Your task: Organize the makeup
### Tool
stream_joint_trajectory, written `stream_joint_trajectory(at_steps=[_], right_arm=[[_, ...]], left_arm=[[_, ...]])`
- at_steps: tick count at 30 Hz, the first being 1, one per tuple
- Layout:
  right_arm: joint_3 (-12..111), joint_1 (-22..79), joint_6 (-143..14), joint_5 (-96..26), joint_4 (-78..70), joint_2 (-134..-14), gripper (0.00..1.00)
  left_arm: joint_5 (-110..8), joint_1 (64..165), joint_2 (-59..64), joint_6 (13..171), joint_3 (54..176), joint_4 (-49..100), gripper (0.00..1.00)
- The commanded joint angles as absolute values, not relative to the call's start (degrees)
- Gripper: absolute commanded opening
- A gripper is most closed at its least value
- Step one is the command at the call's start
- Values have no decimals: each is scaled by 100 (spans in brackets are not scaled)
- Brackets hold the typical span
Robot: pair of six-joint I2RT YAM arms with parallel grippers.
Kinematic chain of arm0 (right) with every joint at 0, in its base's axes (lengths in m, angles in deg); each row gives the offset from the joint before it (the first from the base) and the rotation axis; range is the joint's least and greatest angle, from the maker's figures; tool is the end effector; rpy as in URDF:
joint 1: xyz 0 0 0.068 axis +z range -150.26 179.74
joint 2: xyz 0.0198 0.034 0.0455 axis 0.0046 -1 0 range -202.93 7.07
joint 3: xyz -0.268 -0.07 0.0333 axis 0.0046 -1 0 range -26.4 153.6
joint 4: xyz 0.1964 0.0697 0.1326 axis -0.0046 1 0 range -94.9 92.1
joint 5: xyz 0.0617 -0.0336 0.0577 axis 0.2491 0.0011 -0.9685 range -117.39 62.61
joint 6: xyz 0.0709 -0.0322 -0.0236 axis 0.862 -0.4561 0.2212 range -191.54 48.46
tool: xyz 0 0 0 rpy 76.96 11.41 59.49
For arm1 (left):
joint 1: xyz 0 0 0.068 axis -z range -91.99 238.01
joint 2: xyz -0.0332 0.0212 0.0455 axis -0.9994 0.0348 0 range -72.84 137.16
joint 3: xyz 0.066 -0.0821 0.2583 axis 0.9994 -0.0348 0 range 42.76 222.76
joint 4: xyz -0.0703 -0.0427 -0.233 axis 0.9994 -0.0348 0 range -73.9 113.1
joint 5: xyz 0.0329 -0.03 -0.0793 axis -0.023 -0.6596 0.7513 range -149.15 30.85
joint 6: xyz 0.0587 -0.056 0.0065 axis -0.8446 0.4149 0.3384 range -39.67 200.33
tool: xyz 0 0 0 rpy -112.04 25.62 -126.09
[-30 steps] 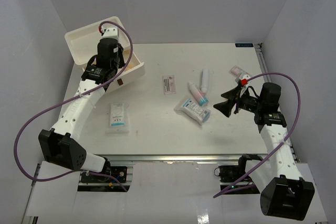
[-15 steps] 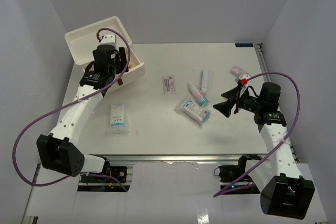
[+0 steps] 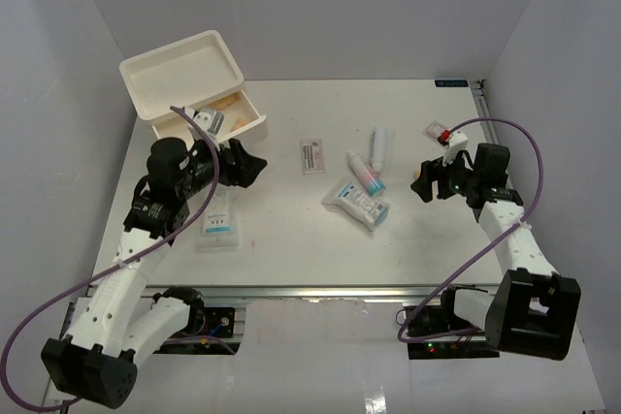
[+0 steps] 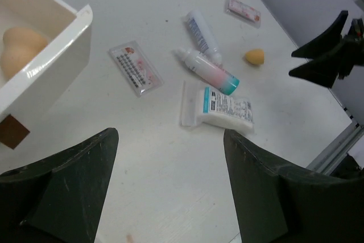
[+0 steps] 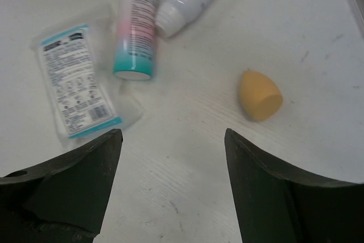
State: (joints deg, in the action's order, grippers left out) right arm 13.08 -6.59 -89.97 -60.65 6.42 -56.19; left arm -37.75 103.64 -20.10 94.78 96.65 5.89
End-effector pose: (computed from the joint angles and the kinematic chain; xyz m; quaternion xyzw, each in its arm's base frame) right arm 0.2442 0.0119 0.2409 -0.2208 0.8317 0.1534 0.4858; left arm 0.2040 -0.0839 0.3546 0.1198 0.7839 -0.2966 0.5322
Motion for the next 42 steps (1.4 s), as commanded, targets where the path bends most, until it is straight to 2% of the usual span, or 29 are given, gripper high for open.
stream_joint_trajectory(at_steps=[1,7,18,25,27,29,32,39,42], right_arm=[[1970,-626,-8732,-4419,652,-6476,77],[2597,-615,-8153,-4317,850,-7603,69],[3317,-615,-7660,-4299,783,-8765,57],[3528,-615,-7497,-4465,743,-9316,43],[3496,-615,-7518,-4448,698,-9339,34],[3457,-615,-7570,-4473,624,-9290,18],[3354,-615,-7656,-4612,547,-9039,10],[3225,-322,-8651,-5731,636,-7906,8],[3427,395,-9013,-5975,761,-7541,8]], left_arm=[[-3318,10371,-2707,9465,9026,1105,86],[-3450,10407,-3100,9440,8510,1459,86],[-3632,10427,-3286,9369,8355,1484,87],[-3725,10427,-3320,9352,8354,1475,86],[-3740,10427,-3351,9343,8350,1467,87],[-3762,10427,-3374,9343,8345,1475,87],[-3771,10427,-3426,9334,8327,1476,87],[-3966,10427,-3691,9335,8257,1564,87],[-4207,10427,-3873,9344,8212,1591,87]])
